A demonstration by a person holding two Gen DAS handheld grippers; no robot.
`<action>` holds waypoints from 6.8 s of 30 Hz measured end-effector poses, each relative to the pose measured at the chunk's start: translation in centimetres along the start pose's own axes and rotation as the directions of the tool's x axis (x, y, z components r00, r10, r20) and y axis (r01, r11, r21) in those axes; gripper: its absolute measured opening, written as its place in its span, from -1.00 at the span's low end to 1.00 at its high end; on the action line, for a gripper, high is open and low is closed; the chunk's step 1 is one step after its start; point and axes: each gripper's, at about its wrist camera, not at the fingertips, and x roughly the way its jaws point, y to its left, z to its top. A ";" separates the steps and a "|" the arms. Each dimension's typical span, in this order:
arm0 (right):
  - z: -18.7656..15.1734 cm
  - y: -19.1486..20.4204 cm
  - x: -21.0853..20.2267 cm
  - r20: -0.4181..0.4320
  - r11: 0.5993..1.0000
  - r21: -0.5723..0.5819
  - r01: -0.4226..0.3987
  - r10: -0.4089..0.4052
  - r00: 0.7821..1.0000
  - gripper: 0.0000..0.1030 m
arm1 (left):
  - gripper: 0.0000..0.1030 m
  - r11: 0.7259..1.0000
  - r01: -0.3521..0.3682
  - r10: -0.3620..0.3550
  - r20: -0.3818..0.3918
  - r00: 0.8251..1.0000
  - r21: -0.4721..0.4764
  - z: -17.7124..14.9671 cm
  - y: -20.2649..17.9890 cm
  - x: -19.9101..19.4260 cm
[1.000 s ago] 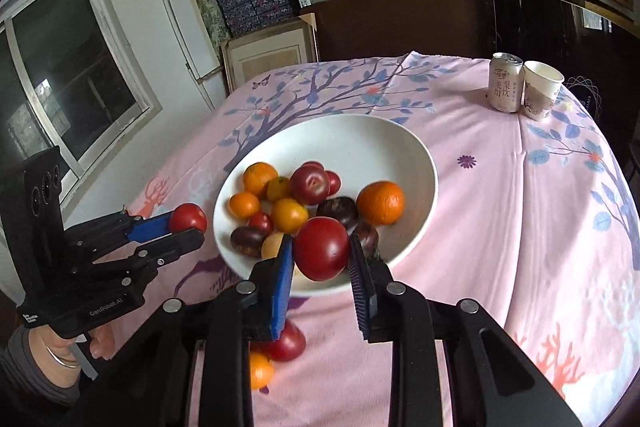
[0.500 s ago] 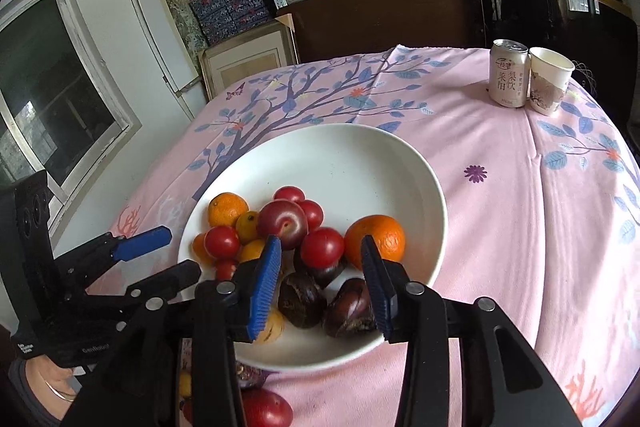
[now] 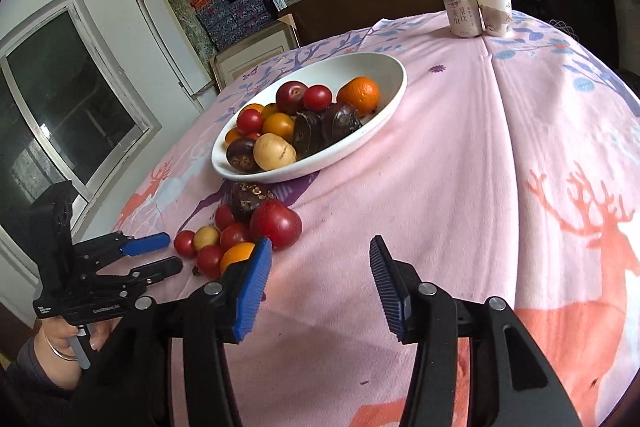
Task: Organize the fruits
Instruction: 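Grasp a red tomato with the left gripper while the right gripper grasps an orange, then place the tomato and orange on the plate, opening both grippers, then grasp a red tomato with the left gripper while the right gripper grasps a red plum, then carry both fruits onto the plate and open both grippers, then grasp a yellow fruit with the left gripper while the right gripper grasps a red tomato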
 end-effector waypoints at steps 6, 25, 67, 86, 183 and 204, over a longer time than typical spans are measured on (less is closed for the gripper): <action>-0.3 0.8 0.4 -0.030 0.999 -0.033 0.011 -0.012 0.999 0.00 | -0.13 1.000 0.016 -0.016 0.005 1.000 -0.001 1.5 -0.7 0.8; -0.8 7.2 4.3 -0.156 0.979 -0.203 -0.011 -0.021 0.988 -0.01 | -0.40 0.999 0.031 -0.028 0.070 0.997 -0.032 -0.8 -1.4 -2.0; 14.9 0.9 7.2 0.022 0.996 -0.049 0.074 -0.073 0.997 0.06 | 0.35 0.988 -0.014 0.043 0.188 0.981 -0.153 16.2 3.3 3.5; 0.8 -0.8 -1.2 0.086 0.998 0.011 0.063 -0.064 0.994 0.13 | -0.22 0.996 0.040 -0.042 0.016 0.999 0.084 0.8 -6.4 0.6; 0.7 7.2 5.0 -0.140 0.974 -0.225 0.003 -0.036 0.990 0.00 | -0.45 0.983 0.063 -0.029 0.192 0.981 -0.174 3.8 2.2 0.2; 5.6 6.2 1.3 -0.019 0.980 -0.191 0.060 -0.065 0.998 -0.43 | -0.45 0.993 0.061 -0.040 0.194 0.980 -0.102 5.7 1.0 -0.9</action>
